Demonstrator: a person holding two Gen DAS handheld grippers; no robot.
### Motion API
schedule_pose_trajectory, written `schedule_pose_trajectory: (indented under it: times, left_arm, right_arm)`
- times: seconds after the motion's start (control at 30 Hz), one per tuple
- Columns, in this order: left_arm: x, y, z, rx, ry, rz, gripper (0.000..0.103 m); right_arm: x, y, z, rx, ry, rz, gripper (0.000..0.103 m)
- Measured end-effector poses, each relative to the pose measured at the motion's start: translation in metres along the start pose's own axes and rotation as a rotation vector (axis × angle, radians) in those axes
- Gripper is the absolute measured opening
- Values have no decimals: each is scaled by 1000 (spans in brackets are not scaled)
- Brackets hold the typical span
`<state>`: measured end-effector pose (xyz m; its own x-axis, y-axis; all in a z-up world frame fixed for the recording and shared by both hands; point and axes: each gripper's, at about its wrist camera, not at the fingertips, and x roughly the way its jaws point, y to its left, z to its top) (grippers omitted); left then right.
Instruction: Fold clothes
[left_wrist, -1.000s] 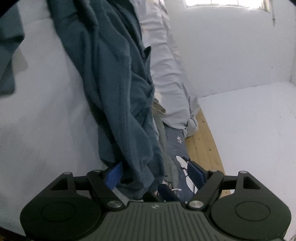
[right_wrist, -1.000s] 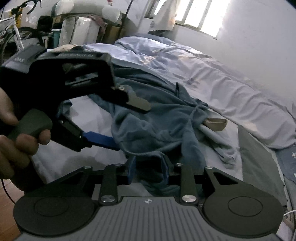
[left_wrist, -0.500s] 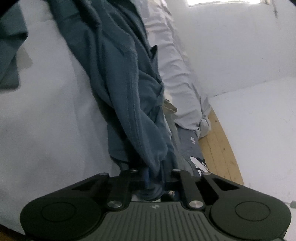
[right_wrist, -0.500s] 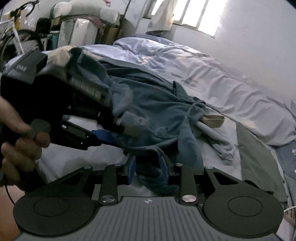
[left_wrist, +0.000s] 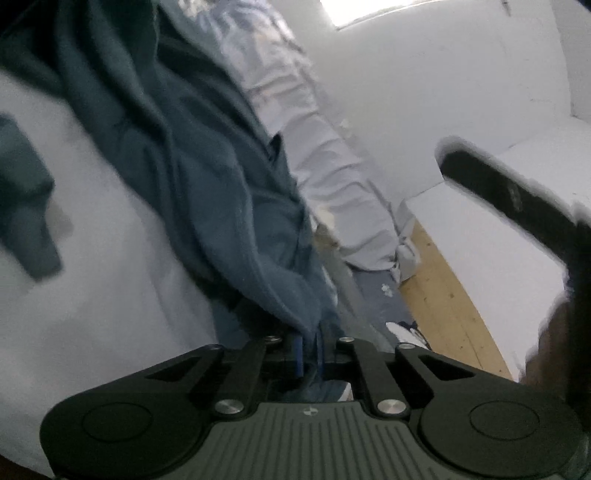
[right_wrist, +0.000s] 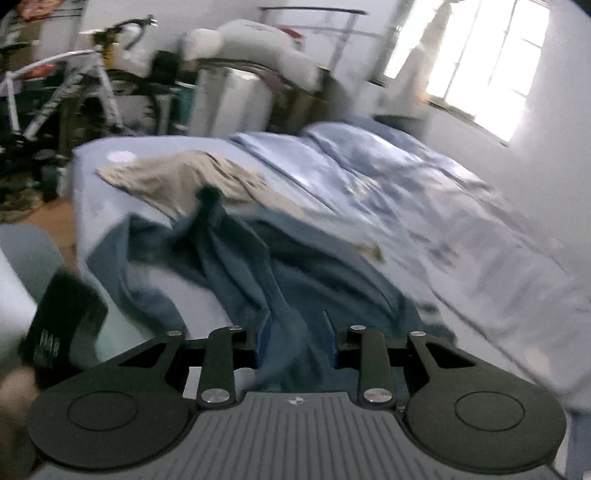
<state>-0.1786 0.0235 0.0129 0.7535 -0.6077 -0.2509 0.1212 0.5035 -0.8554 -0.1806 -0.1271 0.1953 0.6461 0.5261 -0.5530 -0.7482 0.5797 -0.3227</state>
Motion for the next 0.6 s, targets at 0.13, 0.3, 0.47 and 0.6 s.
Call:
schedule_pose_trajectory:
  times: [0.13,0.3,0.47,0.6]
  left_arm:
    - [-21,5,14,-5,-47,24,3]
    - [-42,21,36,-31,-87,42,3]
    - [-64,35,44,-37,-104,62,3]
    - [-77,42,46,-33,-105,62,3]
  right_arm:
    - [37,2,44,-43,0,81,30]
    - [93,18,84,-119,39,176,30]
    - [149,40,102,-194,86,236,30]
    - [187,56,113,-211,86,293,30]
